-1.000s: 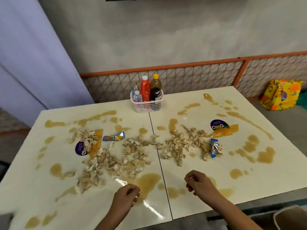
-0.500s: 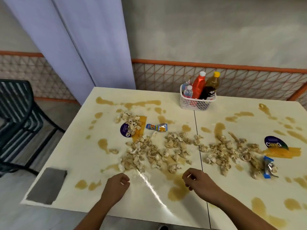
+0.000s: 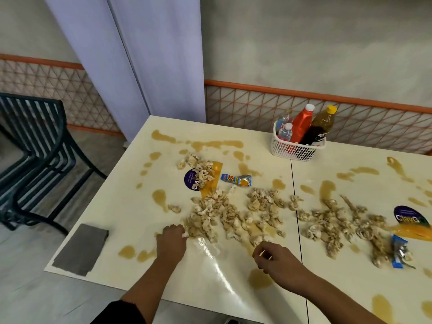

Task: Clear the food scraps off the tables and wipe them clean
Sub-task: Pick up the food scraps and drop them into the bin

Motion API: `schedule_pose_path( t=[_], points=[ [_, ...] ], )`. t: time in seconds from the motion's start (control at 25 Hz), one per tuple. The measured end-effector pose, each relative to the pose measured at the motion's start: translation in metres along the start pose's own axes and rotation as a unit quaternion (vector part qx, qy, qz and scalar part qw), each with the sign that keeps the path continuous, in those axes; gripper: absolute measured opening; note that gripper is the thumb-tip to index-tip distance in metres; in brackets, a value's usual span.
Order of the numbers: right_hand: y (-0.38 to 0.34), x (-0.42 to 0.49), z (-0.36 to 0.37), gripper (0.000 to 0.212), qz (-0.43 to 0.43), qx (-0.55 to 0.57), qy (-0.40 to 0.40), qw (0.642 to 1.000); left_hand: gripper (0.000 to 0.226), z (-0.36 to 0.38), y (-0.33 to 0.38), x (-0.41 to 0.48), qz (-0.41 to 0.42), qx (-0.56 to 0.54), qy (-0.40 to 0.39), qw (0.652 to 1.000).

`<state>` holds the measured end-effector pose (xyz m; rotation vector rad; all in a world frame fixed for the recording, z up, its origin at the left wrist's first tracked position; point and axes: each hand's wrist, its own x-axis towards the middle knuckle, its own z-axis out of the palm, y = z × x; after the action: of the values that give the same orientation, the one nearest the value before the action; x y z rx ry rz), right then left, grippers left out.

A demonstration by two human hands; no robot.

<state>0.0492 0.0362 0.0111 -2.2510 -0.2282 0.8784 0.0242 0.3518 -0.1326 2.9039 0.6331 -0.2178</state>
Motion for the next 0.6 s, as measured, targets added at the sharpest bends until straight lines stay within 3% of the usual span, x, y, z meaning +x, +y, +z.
schedule_pose_path(
  t=[0.08, 0.2, 0.24, 0.36, 0.48, 0.52, 0.6],
  points=[
    [0.001, -0.001, 0.004, 0.014, 0.006, 0.008, -0.003, 1.000, 0.022, 0.001, 0.000, -0.009, -0.014, -0.043, 0.036, 0.998],
    [-0.001, -0.002, 0.010, 0.013, 0.009, 0.024, -0.016, 1.000, 0.011, -0.009, 0.013, -0.042, -0.027, -0.268, 0.075, 0.960],
    [-0.003, -0.002, 0.013, 0.014, 0.010, 0.040, -0.020, 0.999, 0.007, -0.017, 0.024, -0.060, -0.017, -0.337, 0.065, 0.939],
    [-0.009, -0.005, 0.025, 0.011, 0.027, 0.131, -0.033, 0.990, 0.026, -0.039, 0.065, -0.110, 0.031, -0.457, -0.001, 0.889],
    [-0.012, -0.007, 0.037, 0.020, 0.023, 0.171, -0.059, 0.983, 0.022, -0.051, 0.098, -0.134, 0.049, -0.519, -0.051, 0.852],
    [-0.012, -0.007, 0.039, 0.015, 0.008, 0.171, -0.058, 0.984, 0.021, -0.055, 0.104, -0.136, 0.055, -0.529, -0.065, 0.845],
    [-0.009, -0.004, 0.039, 0.024, -0.019, 0.158, -0.027, 0.987, 0.021, -0.067, 0.110, -0.133, 0.082, -0.533, -0.094, 0.837]
  ],
)
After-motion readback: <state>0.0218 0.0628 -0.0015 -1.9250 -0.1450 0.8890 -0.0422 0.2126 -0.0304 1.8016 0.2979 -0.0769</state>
